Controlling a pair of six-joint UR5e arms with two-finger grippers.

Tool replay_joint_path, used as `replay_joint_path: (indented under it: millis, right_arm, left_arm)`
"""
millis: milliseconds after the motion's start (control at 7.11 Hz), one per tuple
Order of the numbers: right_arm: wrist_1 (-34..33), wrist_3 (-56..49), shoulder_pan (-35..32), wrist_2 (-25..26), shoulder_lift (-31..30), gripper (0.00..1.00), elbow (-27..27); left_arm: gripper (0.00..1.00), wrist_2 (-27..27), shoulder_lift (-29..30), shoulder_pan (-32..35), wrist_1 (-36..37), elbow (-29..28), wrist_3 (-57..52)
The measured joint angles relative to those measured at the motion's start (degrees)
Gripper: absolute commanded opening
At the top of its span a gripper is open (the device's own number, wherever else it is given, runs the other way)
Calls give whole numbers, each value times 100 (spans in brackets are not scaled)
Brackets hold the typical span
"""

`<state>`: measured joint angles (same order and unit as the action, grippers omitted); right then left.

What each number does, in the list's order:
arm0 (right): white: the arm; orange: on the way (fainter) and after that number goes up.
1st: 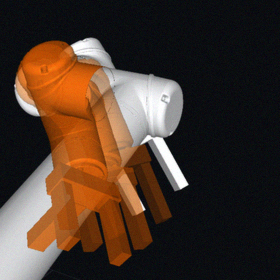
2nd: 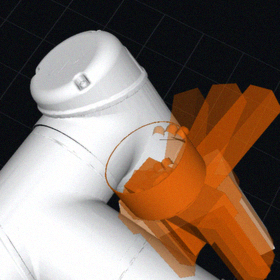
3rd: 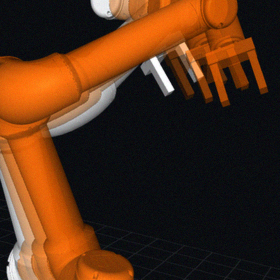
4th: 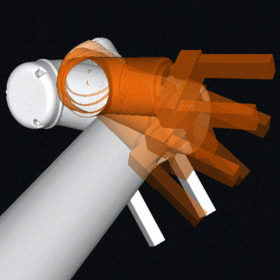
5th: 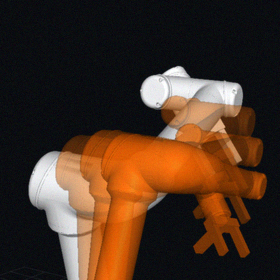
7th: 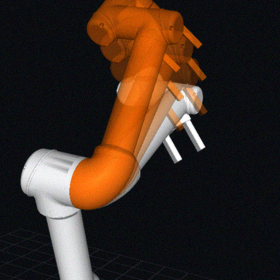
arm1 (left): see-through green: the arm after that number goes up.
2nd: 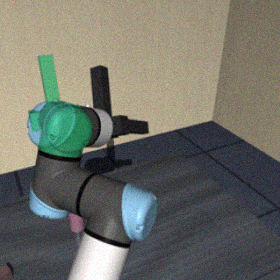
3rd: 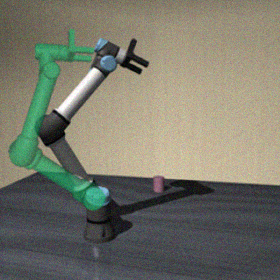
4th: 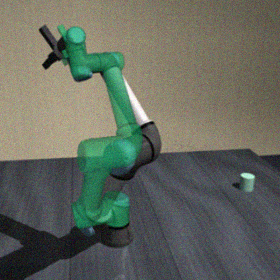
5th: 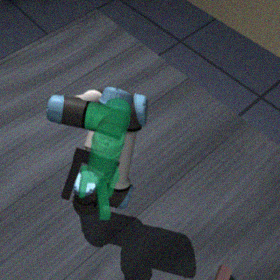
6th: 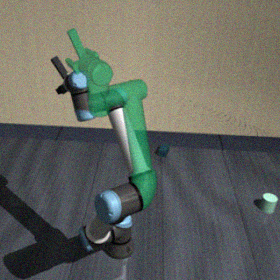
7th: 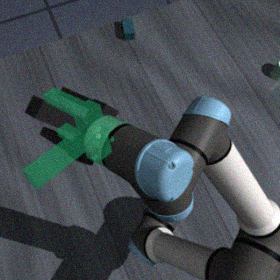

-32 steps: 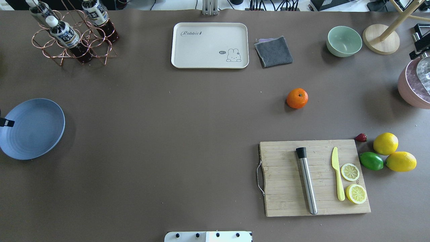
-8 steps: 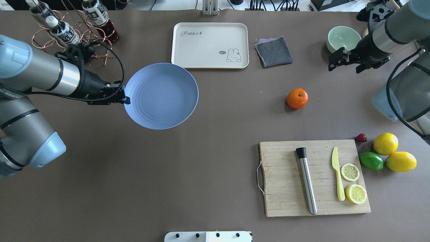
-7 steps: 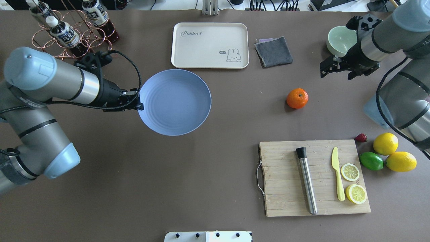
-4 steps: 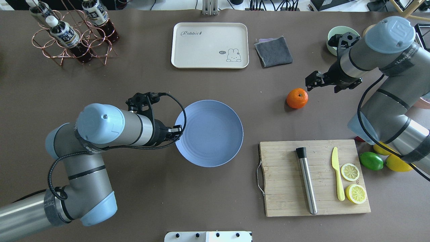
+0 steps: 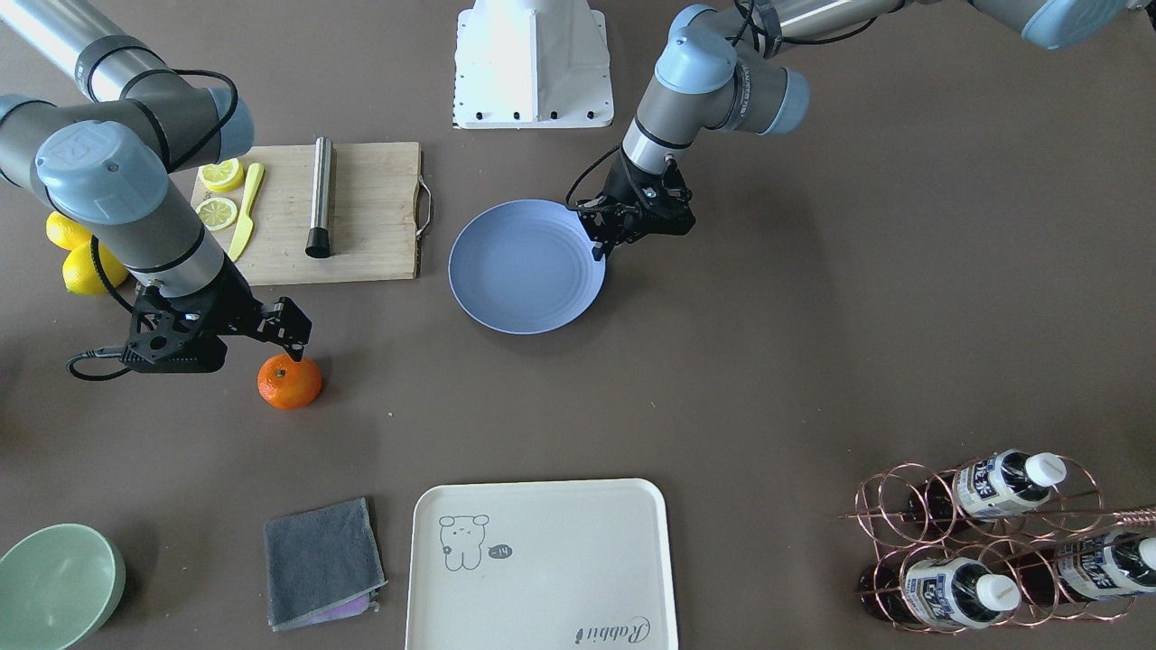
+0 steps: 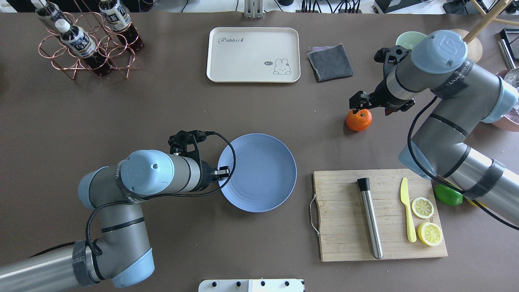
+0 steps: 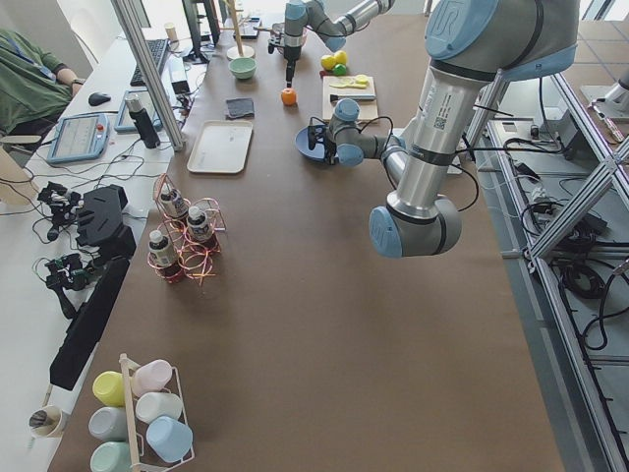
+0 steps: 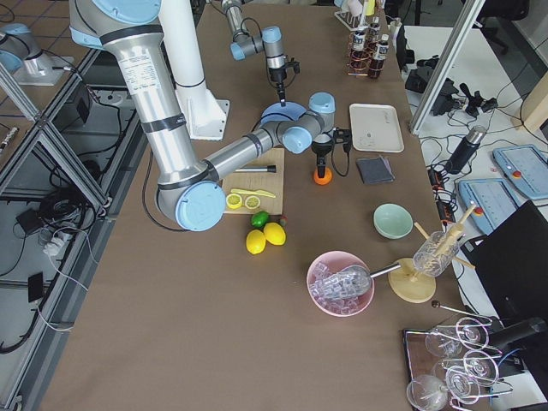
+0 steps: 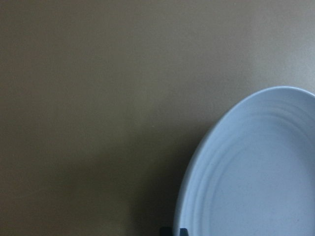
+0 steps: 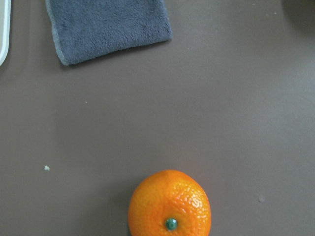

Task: Pick orange to plate
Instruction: 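Lower the right gripper onto the orange and close it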

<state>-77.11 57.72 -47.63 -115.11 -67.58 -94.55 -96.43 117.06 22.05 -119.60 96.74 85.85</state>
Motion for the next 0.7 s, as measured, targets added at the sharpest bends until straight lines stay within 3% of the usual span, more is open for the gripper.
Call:
replay_joint_path:
  millis: [141, 704]
  right_arm:
    - [2, 24, 46, 118, 137, 100, 164]
    - [599, 42, 209, 374, 302, 100, 930]
  left_arm:
    - [98, 74, -6, -51, -2, -26, -12]
    - [98, 489, -17, -258, -30, -47, -35]
